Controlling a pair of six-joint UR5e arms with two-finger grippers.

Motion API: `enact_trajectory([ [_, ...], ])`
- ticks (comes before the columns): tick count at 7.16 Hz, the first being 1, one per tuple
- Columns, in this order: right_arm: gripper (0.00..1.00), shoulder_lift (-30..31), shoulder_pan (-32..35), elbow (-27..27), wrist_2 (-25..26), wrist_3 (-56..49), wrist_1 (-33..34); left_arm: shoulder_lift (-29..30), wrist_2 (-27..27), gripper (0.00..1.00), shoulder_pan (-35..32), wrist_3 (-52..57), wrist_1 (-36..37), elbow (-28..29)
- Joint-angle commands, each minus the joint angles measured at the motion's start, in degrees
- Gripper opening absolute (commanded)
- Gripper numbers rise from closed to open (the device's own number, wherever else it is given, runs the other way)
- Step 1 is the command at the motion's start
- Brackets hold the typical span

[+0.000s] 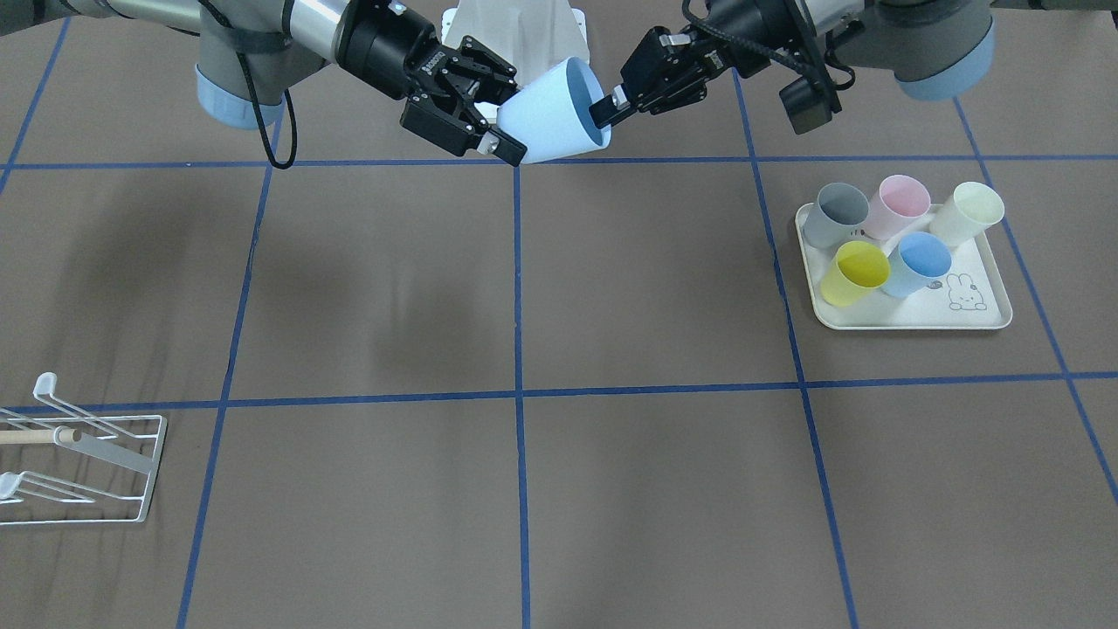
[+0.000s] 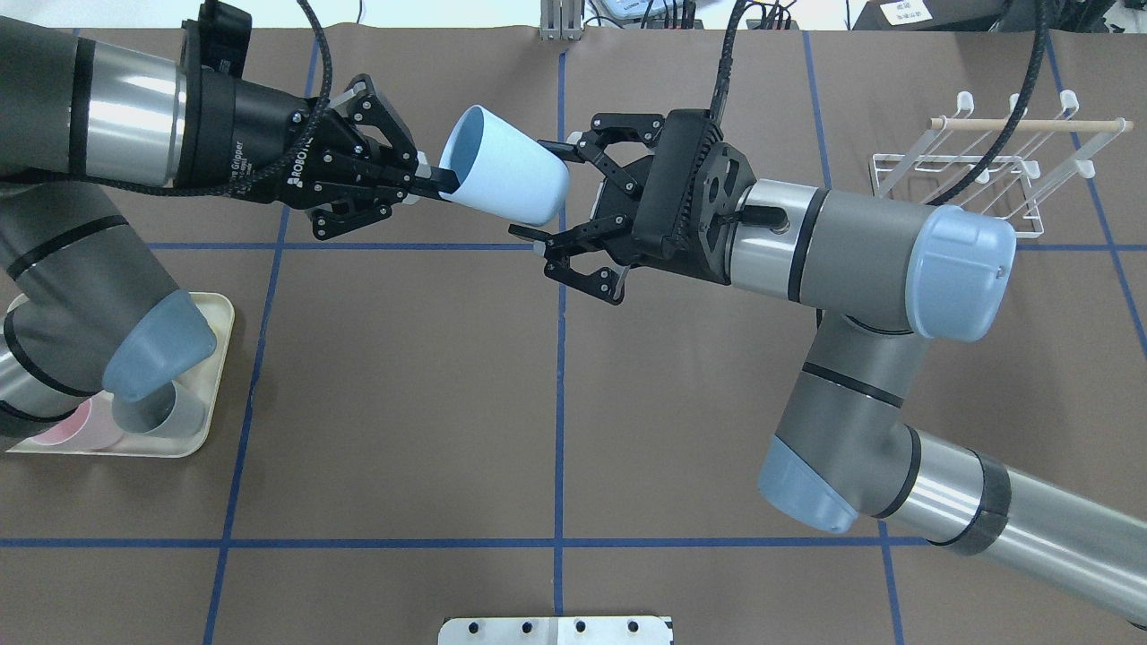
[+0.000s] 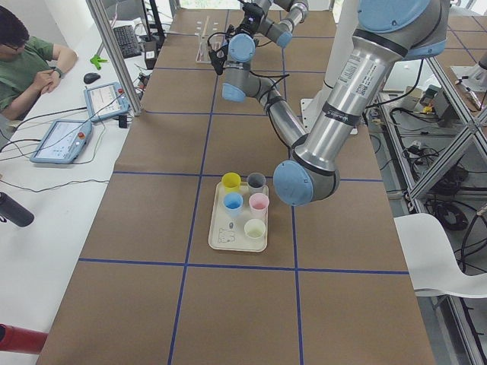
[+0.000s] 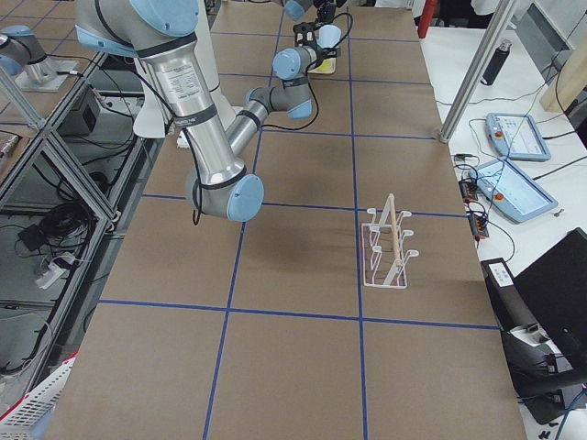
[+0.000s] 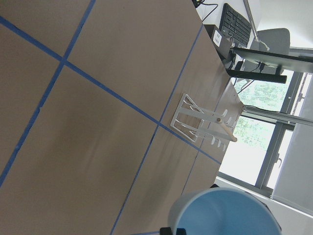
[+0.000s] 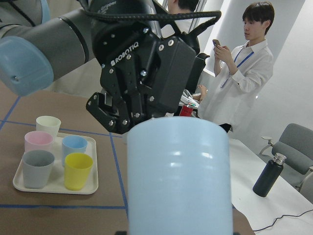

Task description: Transfer IKEA cup to right arm and place on rack

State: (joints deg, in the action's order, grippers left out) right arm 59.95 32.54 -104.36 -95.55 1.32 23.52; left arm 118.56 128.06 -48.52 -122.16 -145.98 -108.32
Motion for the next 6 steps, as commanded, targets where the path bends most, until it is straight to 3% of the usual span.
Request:
enact_trajectory([
  [1, 0.66, -0.01, -0.02, 0.13, 0.27, 0.00, 0.12, 0.09, 0.00, 0.00, 0.09, 0.08, 0.00, 0.13],
  [2, 0.62, -0.01, -0.02, 0.21, 0.27, 0.09, 0.21, 0.18, 0.08, 0.00, 0.10, 0.08, 0.00, 0.22],
  [3, 0.61, -0.01, 0.07, 0.21, 0.27, 0.09, 0.21, 0.27, 0.09, 0.16, 0.10, 0.08, -0.09, 0.13],
  [4, 0.60, -0.01, 0.16, 0.30, 0.27, 0.09, 0.21, 0.27, 0.17, 0.44, 0.10, 1.91, -0.09, 0.13],
  [5, 0.59, 0.08, 0.24, 0.30, 0.27, 0.09, 0.21, 0.27, 0.17, 0.99, 0.10, 3.41, -0.09, 0.13],
  [6, 0.59, 0.08, 0.33, 0.39, 0.27, 0.09, 0.21, 0.01, 0.26, 1.00, 0.01, 3.60, -0.18, -0.05],
])
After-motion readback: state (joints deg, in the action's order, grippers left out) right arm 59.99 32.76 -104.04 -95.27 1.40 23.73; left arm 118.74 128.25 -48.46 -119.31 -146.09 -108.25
